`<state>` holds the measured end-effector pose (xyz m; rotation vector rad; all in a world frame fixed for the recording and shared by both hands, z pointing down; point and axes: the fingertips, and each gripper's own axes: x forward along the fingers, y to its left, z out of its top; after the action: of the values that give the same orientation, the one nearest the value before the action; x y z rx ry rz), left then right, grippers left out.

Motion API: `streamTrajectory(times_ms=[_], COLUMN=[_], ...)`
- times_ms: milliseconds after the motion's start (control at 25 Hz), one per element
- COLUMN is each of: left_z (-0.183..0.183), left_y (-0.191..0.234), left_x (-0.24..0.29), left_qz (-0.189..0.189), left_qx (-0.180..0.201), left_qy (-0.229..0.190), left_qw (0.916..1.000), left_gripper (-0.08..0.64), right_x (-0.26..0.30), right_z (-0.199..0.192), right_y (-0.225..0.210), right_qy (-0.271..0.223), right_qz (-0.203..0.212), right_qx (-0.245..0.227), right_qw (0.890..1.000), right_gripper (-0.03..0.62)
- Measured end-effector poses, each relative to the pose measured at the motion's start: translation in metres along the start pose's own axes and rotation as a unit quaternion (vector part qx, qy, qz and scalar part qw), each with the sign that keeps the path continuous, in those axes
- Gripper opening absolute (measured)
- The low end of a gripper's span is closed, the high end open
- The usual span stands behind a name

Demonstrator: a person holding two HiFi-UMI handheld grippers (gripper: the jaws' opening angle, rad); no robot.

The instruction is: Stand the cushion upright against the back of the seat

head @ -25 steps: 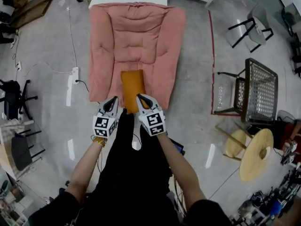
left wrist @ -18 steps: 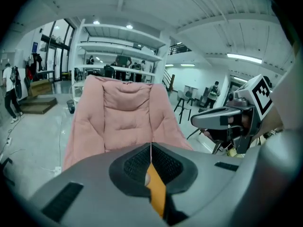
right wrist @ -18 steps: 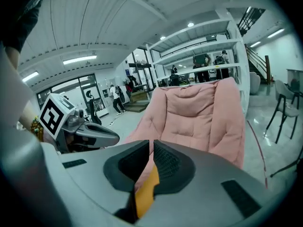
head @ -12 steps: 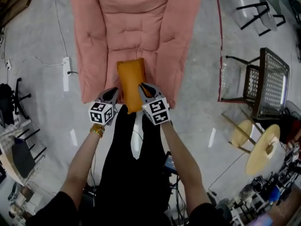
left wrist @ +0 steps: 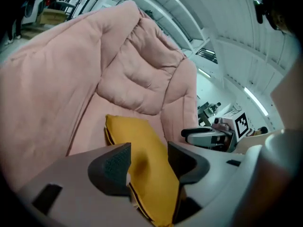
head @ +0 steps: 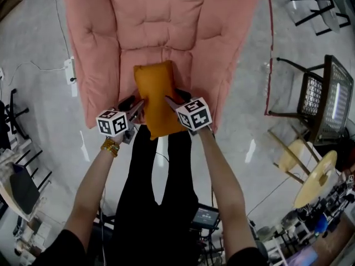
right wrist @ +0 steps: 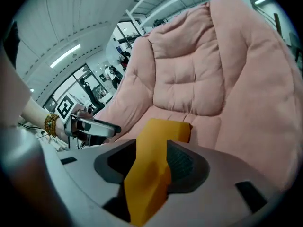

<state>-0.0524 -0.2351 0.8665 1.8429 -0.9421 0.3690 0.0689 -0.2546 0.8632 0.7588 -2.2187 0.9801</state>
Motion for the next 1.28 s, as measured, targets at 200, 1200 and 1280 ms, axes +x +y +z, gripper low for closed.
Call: streamTrajectory(times_ms=[200, 1200, 1280], left_z=[-0.022, -0.063, -0.062], left_y=[0.033, 0.058, 0.058], left_x=[0.027, 0.074, 0.072], left_qz=[-0.017, -0.036, -0.029], left_qx=[-0.082, -0.148, -0.143], left_qy=[0.004, 0.063, 0.064], left_qw=[0.9965, 0.9864, 0.9873], left_gripper=[0.276, 0.201, 0.186], right_x=[0.034, 0.089, 0.088], right_z=[-0.027, -0.066, -0.065], right_y=[-0.02, -0.031, -0.029], right_qy=[0.03, 0.1, 0.099], right_qz=[0.018, 0.028, 0.024], right_qx=[0.029, 0.086, 0.081], right_qw=[0.999, 0.991, 0.991], right_gripper=[0.238, 0.231, 0.215])
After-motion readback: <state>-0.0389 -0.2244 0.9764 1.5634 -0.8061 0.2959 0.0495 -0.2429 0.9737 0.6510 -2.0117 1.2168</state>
